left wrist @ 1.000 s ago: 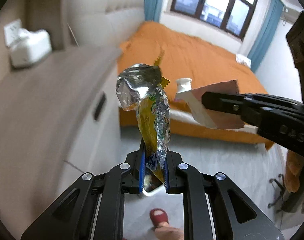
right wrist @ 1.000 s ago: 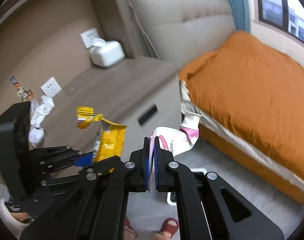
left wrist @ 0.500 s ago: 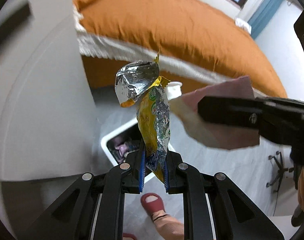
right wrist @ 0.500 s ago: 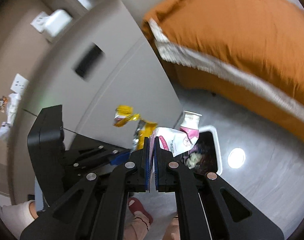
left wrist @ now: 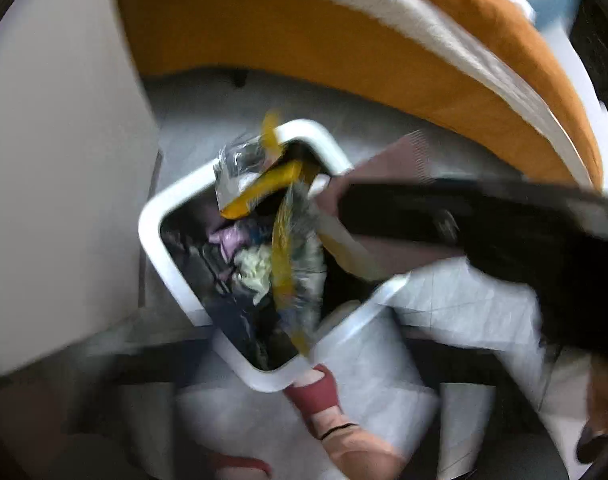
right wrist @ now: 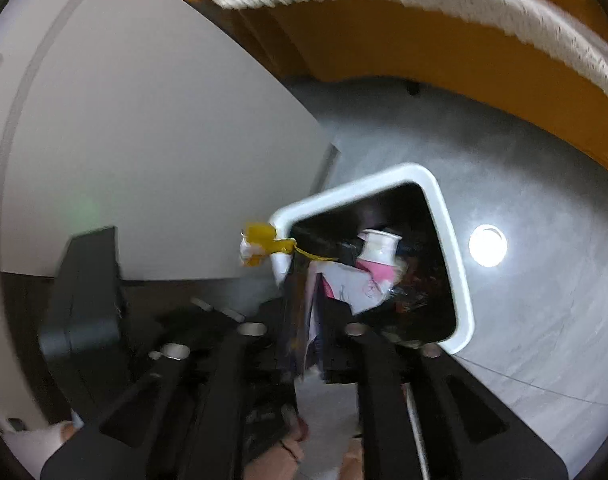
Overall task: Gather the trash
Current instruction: 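Open both tools to drop the chip bag and packet into the bin, then move both open tools back to the remaining trash on the desk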
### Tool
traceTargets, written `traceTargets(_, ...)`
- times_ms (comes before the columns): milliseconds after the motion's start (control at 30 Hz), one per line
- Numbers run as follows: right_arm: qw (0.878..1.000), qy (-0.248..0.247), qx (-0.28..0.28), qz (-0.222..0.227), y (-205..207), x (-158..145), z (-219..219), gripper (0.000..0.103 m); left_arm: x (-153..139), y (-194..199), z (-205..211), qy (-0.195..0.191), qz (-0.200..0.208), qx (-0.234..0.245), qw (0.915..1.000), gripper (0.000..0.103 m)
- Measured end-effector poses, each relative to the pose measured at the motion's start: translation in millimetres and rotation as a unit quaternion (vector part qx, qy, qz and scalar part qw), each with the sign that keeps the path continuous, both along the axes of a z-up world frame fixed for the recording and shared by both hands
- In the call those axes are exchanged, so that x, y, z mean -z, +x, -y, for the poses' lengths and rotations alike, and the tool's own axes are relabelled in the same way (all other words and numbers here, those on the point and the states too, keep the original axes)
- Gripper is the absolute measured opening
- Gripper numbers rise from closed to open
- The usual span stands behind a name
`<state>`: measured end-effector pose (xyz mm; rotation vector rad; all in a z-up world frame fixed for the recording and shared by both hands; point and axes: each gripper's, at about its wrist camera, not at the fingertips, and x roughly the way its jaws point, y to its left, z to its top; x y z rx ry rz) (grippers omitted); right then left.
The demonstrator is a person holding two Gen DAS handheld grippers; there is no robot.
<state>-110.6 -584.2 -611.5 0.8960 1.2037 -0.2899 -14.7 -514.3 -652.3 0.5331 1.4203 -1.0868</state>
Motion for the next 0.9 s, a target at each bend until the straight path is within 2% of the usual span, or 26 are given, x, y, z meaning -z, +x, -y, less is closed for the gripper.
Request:
traceTargets(33, 1.0, -0.005, 0.015, -0.014, -5.1, 11.1, 4.9, 0.097, 6.2, 6.6, -6.4, 0.0, -0.01, -0.016, 0.9998, 0.099)
traceTargets(133, 0.999, 0.02, 0.036, -0.017, -17.1, 24.9, 13.2, 0.099, 27.4, 15.5, -7.6, 0.043, -0.002, -0.027, 0.9987, 0.098)
traceTargets(233, 0.999, 0.015, 0.045, -0.024, -22.8, 19.0, 15.2, 0.099, 27.9, 14.0, -9.1, 0.045, 0.008, -0.017, 0.9988, 0.098)
traceTargets(367, 0.998, 0.0, 0.054, -0.018, -27.4, -9.1, 15.6, 0.099, 15.9, 12.0, -12.8, 0.046, 0.021, -0.01, 0.9987, 0.098)
traceTargets(567, 0.998, -0.011, 0.065, 0.001, -34.6, -54.5, 16.0, 0.099, -35.4, 9.1, -28.3, 0.031, 0.033, -0.021, 0.9988, 0.098)
traceTargets(700, 0.997, -0.022, 0.068, 0.02, -40.7, -98.8, 8.2, 0.099, -77.5, 7.8, -35.5, 0.006, 0.038, -0.032, 0.9987, 0.098)
traceTargets(900, 0.995, -0.072, 0.043, 0.049, -37.4, -176.2, -17.2, 0.099, -164.0, 1.6, -47.1, -0.033, 0.073, -0.04, 0.996, 0.098)
